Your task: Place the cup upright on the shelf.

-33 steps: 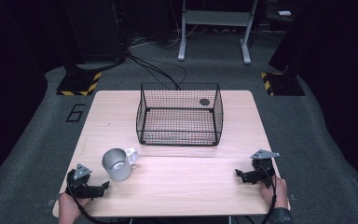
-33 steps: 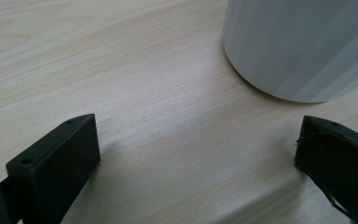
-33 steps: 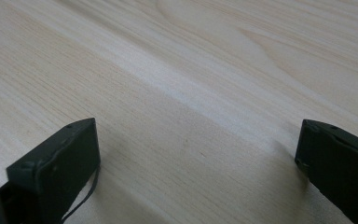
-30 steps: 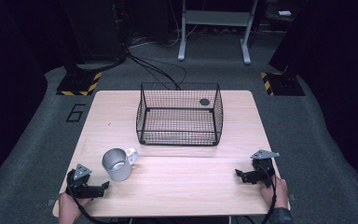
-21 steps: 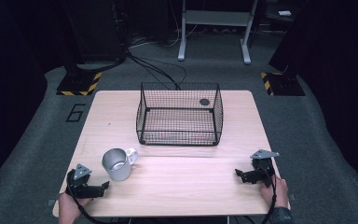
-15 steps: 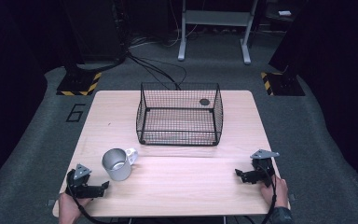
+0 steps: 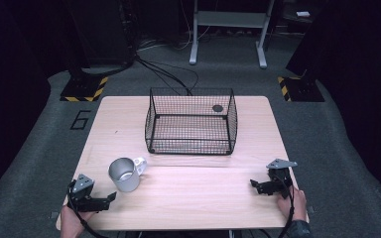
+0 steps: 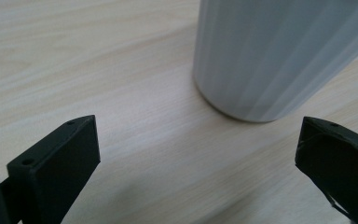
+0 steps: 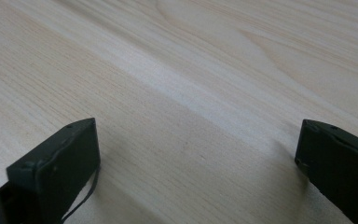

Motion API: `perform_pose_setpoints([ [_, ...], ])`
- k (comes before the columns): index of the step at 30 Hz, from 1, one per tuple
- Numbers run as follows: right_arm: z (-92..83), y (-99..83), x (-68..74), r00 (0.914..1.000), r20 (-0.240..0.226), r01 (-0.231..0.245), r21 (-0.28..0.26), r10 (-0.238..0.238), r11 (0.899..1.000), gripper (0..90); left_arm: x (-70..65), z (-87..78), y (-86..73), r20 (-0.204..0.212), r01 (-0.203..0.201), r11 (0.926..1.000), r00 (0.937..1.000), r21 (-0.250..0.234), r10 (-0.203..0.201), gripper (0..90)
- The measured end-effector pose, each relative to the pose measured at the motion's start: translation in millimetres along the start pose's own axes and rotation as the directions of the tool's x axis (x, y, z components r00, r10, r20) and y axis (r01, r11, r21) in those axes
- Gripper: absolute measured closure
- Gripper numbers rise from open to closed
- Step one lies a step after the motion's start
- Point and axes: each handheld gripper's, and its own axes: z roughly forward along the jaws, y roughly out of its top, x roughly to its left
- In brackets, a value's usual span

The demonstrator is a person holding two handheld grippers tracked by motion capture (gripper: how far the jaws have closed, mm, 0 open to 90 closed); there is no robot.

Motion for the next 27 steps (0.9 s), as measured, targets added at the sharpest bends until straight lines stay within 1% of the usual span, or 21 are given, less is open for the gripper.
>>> perform_pose_setpoints([
  [2, 0.0, 0.0, 0.0, 1.0, 0.0, 0.0, 0.0, 0.0, 1.0, 0.0, -4.6, -2.8, 3.7, 0.014, -0.006, 0.9996, 0.9999, -0.027, 0.006, 0.0],
  [3, 0.0, 0.0, -0.1, 1.0, 0.0, 0.001, 0.0, -0.001, 1.0, 0.0, -9.0, -6.0, 8.5, 0.031, -0.013, 0.9993, 0.9994, -0.035, 0.014, 0.0],
  [4, 0.0, 0.0, -0.1, 1.0, 0.0, 0.001, 0.0, -0.001, 1.0, 0.0, -9.0, -6.0, 8.5, 0.031, -0.013, 0.9993, 0.9994, -0.035, 0.014, 0.0],
  [6, 0.0, 0.0, -0.1, 1.0, 0.0, 0.001, 0.0, -0.001, 1.0, 0.0, -13.0, -9.0, 13.7, 0.034, -0.025, 0.9985, 0.9991, -0.049, 0.026, 0.0],
  [9, 0.0, 0.0, 0.0, 1.0, 0.0, 0.0, 0.0, 0.0, 1.0, 0.0, -17.3, -12.0, 21.0, 0.032, -0.036, 0.996, 0.9987, -0.081, 0.039, 0.0],
  [12, 0.1, 0.0, -0.3, 1.0, -0.001, 0.003, -0.001, -0.003, 1.0, 0.0, -19.1, -13.2, 26.0, 0.041, -0.033, 0.9934, 0.9984, -0.11, 0.038, 0.0],
  [13, 0.1, 0.0, -0.2, 1.0, -0.001, 0.002, -0.001, -0.002, 1.0, 0.0, -20.1, -13.5, 29.6, 0.049, -0.037, 0.9932, 0.9979, -0.11, 0.043, 0.0],
  [14, 0.1, 0.0, -0.2, 1.0, -0.001, 0.002, -0.001, -0.002, 1.0, 0.0, -20.1, -13.5, 29.6, 0.049, -0.037, 0.9932, 0.9979, -0.11, 0.043, 0.0],
  [15, 0.0, 0.0, -0.7, 1.0, -0.003, 0.008, -0.001, -0.008, 1.0, 0.0, -21.0, -12.6, 30.6, 0.045, -0.034, 0.9918, 0.9982, -0.123, 0.04, 0.0],
  [18, 0.5, -0.2, -0.6, 1.0, -0.002, 0.005, -0.009, -0.005, 1.0, 0.0, -21.7, -11.7, 36.4, 0.052, -0.045, 0.9914, 0.9973, -0.123, 0.052, 0.0],
  [19, 0.5, -0.2, -0.6, 1.0, -0.002, 0.006, -0.009, -0.006, 1.0, 0.0, -22.7, -10.0, 37.5, 0.046, -0.04, 0.9902, 0.9979, -0.133, 0.047, 0.0],
  [20, 0.5, -0.2, -0.6, 1.0, -0.002, 0.006, -0.009, -0.006, 1.0, 0.0, -22.3, -9.9, 39.0, 0.051, -0.041, 0.991, 0.9975, -0.128, 0.048, 0.0],
  [22, 0.5, -0.2, -0.6, 1.0, -0.002, 0.005, -0.009, -0.005, 1.0, 0.0, -23.4, -7.7, 41.1, 0.053, -0.038, 0.9902, 0.9976, -0.135, 0.045, 0.0],
  [27, 0.5, -0.2, -0.6, 1.0, -0.002, 0.006, -0.009, -0.006, 1.0, 0.0, -25.9, -1.3, 47.3, 0.056, -0.051, 0.9894, 0.9967, -0.136, 0.059, 0.0],
])
